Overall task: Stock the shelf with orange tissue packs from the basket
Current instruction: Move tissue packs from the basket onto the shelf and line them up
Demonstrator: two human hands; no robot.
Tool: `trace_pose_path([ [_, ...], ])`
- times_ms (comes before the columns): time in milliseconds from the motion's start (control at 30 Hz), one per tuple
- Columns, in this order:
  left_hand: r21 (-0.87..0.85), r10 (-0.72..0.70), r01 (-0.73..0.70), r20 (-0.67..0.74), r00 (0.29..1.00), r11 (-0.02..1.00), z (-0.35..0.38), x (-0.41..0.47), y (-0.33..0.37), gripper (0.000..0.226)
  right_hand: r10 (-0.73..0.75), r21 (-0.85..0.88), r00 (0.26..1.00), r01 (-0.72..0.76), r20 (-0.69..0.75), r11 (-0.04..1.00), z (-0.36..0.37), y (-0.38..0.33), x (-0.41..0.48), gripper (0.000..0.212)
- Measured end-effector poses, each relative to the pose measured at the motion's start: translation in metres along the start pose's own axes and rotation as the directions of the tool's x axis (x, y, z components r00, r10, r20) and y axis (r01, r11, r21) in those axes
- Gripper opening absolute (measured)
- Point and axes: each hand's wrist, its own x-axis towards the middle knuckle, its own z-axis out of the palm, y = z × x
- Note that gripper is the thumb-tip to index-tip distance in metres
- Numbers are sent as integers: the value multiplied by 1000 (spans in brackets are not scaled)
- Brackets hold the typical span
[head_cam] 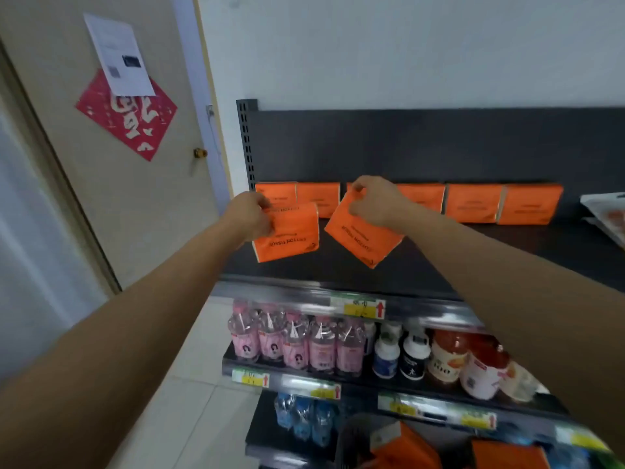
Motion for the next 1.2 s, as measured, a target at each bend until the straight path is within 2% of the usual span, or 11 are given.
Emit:
trace_pose_path([
  [133,-29,13,-12,22,1000,1000,-12,64,-25,46,-45,-142,996,56,77,988,26,-14,62,45],
  [367,-83,17,-10,85,996,997,-1,156,-65,50,106,-336,986,-58,126,940,80,-20,145,50],
  [500,-114,35,-23,107,994,993,8,191,-81,52,103,-362,984,-43,146,931,101,-25,171,49],
  [600,-131,42,-31,83,996,991,16,209,-92,58,82,-385,989,-30,122,922,109,-24,177,52],
  [700,-146,2,4,45,999,989,25,219,-100,69,109,-418,994,-101,-4,903,114,-18,174,62],
  [800,-186,-76,86,60,995,979,34,225,-105,75,206,-384,971,-237,-121,892,118,-10,166,74],
  [933,-209,-75,83,44,996,975,43,230,-109,60,364,-192,913,-397,-186,898,125,-4,161,78],
  [1033,-210,-21,25,22,1000,977,47,233,-110,56,420,-40,890,-433,-178,901,129,-2,162,74],
  [1200,-208,1,0,8,1000,978,53,236,-108,58,423,12,883,-429,-202,903,135,0,164,72],
])
